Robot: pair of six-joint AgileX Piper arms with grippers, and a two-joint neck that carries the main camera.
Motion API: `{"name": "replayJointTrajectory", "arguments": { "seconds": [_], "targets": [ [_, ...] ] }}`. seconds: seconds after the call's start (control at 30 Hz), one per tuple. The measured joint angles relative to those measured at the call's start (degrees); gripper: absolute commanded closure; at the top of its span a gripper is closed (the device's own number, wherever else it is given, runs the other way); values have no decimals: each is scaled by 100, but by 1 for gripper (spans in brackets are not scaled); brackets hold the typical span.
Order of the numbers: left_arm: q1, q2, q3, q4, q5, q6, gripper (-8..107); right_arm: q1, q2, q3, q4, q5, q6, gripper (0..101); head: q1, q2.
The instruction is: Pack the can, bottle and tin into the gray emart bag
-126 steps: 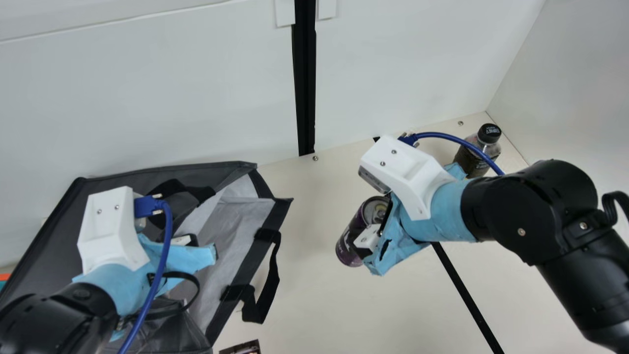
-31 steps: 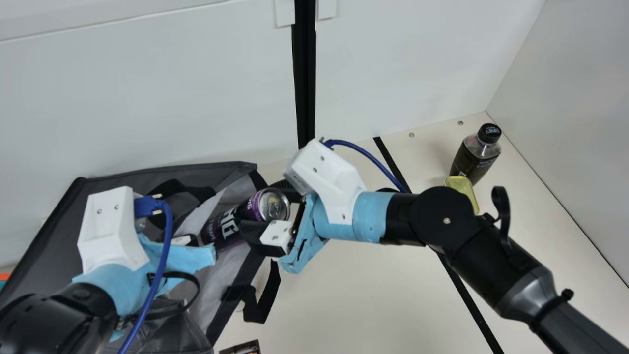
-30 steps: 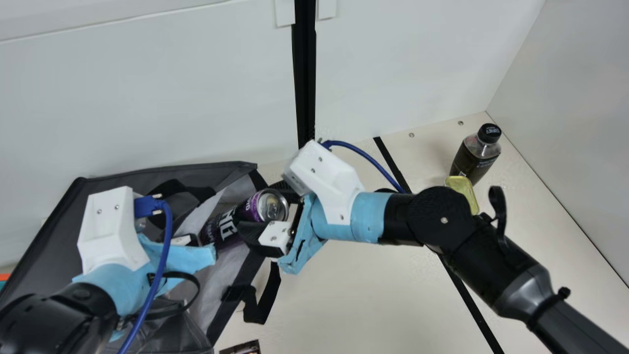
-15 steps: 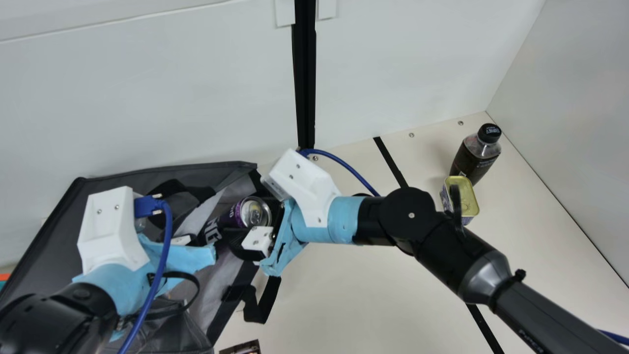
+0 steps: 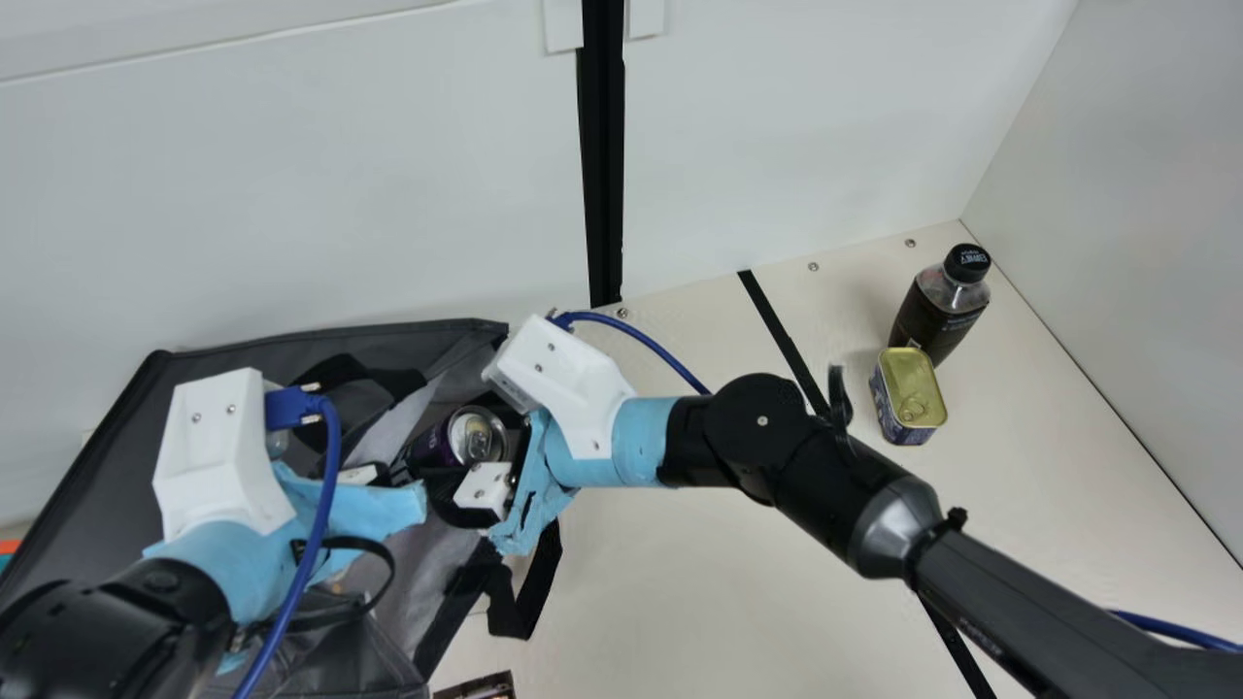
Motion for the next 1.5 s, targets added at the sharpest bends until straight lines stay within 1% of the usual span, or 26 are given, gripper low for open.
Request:
{"name": "replayJointTrajectory", "arguments": {
  "seconds": [0.53, 0.73, 0.77, 1.03, 1.5],
  "targets": [
    [0, 0, 0, 0, 0, 0, 89, 122, 532, -95, 387, -18, -560, 101, 0, 0],
    [0, 0, 0, 0, 0, 0, 89, 195, 692, -115, 548, -90, -706, 101, 0, 9],
    [0, 0, 0, 0, 0, 0, 89, 220, 721, -115, 556, -103, -733, 100, 0, 0],
    [0, 0, 0, 0, 0, 0, 89, 288, 839, -160, 716, -173, -882, 73, 0, 0],
    [0, 0, 0, 0, 0, 0, 89, 295, 847, -180, 708, -173, -905, 26, 0, 9]
  ]
}}
